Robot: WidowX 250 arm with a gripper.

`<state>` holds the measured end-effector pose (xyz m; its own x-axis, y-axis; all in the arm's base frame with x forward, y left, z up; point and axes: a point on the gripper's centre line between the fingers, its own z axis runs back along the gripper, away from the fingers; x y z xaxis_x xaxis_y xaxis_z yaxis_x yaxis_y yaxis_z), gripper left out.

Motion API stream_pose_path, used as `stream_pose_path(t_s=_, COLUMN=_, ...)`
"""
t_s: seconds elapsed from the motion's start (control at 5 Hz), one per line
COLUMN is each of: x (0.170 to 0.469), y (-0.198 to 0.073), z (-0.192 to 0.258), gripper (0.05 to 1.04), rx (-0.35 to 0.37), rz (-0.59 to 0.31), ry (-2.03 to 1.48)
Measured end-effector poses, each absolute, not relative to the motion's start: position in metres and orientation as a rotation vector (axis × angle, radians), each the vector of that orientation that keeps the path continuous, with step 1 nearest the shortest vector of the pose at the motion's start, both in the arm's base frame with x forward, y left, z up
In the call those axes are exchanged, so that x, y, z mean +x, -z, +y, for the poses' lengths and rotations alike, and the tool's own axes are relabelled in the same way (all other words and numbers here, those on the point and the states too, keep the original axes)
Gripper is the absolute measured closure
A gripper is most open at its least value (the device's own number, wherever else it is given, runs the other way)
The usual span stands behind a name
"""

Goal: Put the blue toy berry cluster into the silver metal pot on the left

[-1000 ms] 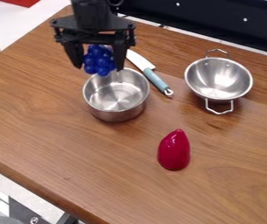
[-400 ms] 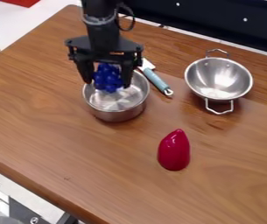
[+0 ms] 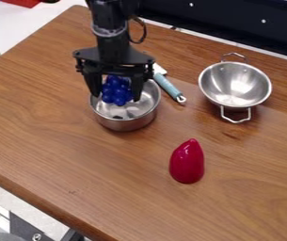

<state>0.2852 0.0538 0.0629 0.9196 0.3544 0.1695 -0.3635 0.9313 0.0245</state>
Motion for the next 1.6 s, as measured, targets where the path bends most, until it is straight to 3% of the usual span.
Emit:
stream_pose_path(t_s=0.4, x=0.283, y=-0.068, z=0.057, gripper=0.085, rx=0.047, rz=-0.126, ry=-0.39)
stream_pose_path(t_s=1.0, x=0.284, y=-0.082, z=0.06, gripper=0.086, rx=0.049, rz=-0.145, ry=-0.392)
stream_pose_path(t_s=1.6, x=0.24, y=-0.124, z=0.09, gripper=0.085, rx=0.036, rz=-0.232, ry=-0.281)
